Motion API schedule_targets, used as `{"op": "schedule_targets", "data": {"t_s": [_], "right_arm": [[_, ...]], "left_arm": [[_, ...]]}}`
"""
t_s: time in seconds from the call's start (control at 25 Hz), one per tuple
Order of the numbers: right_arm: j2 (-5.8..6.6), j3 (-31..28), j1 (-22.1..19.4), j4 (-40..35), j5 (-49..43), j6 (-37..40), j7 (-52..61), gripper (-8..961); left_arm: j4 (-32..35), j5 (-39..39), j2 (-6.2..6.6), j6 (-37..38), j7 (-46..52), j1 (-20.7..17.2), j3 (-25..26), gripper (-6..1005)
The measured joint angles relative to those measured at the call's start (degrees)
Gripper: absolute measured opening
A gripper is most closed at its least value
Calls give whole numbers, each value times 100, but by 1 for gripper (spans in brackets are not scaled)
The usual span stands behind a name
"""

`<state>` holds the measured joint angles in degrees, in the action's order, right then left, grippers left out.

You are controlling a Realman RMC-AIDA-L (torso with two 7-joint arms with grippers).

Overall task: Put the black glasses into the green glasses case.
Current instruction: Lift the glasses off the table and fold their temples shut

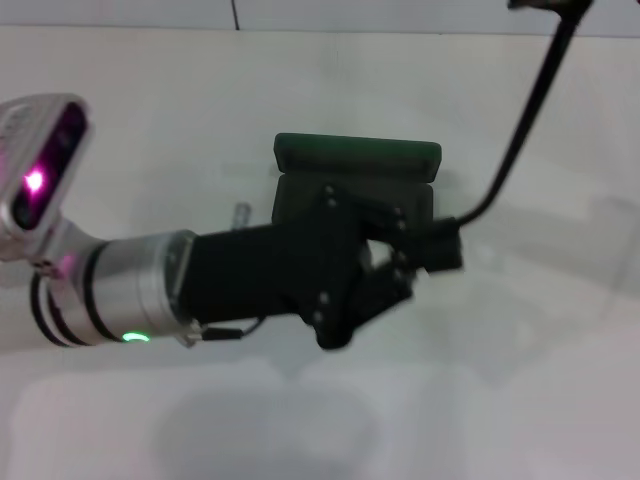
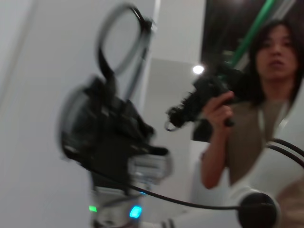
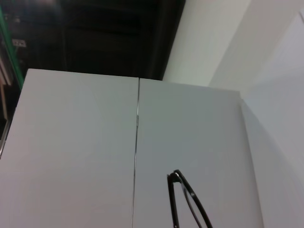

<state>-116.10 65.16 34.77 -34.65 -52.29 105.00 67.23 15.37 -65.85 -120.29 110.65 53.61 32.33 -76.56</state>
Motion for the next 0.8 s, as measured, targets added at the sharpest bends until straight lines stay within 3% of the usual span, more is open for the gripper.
{"op": "schedule_targets", "data": {"t_s": [0.16,0.4,0.6,0.8], "right_arm": [[-8,32,459,596,82,-44,-423,85],[-9,420,759,1199,17,-462,-1056,85],[-9,1070,736,1172,14,-894,-1206,86],[-9,1327,686,1206,8,-1067,-1279,86]], "left_arm": [[1,218,-41,-1,-83,127,-410,74],[59,1434,-32,33,-223,84,-1319,74],[61,1760,-31,39,-226,70,-1391,75],[23,1976,-30,29,-227,48,-1353,75]]}}
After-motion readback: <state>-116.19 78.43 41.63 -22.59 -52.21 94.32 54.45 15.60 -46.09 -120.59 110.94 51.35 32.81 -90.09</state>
